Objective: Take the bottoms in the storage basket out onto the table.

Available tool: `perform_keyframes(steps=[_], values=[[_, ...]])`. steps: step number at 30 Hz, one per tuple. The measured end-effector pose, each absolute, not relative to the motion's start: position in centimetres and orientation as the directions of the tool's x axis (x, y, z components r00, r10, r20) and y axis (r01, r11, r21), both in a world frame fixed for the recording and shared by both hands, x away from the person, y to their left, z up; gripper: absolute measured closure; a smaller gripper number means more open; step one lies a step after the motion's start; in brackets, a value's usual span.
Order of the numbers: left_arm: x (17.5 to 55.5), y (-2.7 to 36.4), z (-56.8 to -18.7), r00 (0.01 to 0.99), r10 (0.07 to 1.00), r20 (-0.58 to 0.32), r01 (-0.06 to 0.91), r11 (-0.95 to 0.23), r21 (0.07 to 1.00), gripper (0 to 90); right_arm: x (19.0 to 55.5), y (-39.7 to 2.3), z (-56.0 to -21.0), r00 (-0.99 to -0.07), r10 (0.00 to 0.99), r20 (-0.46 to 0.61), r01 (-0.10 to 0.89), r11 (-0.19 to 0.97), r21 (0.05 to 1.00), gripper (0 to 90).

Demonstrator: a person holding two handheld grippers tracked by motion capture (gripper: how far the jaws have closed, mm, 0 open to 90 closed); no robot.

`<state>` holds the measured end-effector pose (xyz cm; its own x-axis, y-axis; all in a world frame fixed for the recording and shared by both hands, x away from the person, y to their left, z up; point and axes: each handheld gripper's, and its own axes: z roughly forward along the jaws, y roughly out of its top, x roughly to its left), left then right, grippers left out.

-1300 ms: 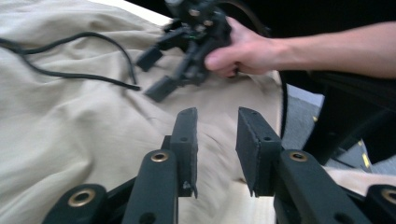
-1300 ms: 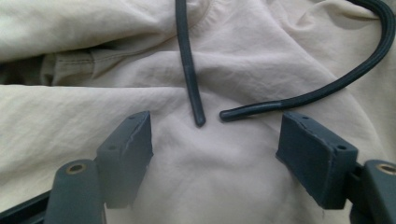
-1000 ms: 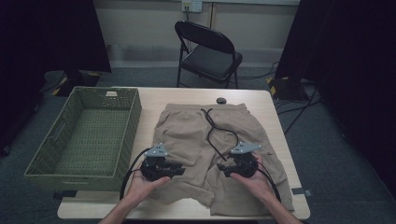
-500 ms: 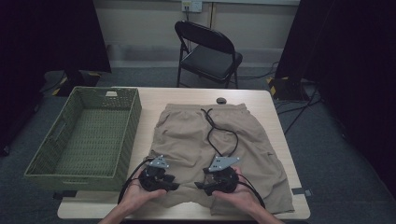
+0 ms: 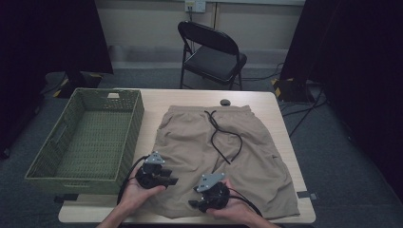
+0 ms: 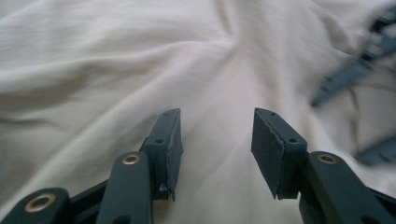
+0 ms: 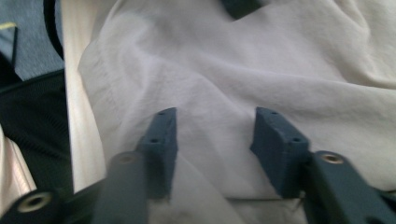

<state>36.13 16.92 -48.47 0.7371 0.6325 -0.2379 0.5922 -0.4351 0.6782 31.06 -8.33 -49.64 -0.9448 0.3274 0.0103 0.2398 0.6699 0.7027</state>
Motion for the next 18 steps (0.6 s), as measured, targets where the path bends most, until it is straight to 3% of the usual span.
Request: perform_keyframes(steps=[7,13,18], values=[[35.9,17.3,-48.4,0.731,0.65,-0.205,0.588,-0.448,0.674,49.4,30.5,-8.4,-49.3,-0.958,0.275,0.081,0.252,0.673,0.695,38.7],[35.2,17.8,-48.7,0.737,0.646,-0.198,0.596,-0.485,0.64,51.4,33.1,-10.8,-47.5,-0.905,0.417,0.081,0.328,0.564,0.758,35.6],[34.3,17.4,-48.6,0.743,0.647,-0.17,0.587,-0.508,0.63,46.6,35.4,-13.2,-47.4,-0.839,0.539,0.079,0.399,0.509,0.763,33.4]])
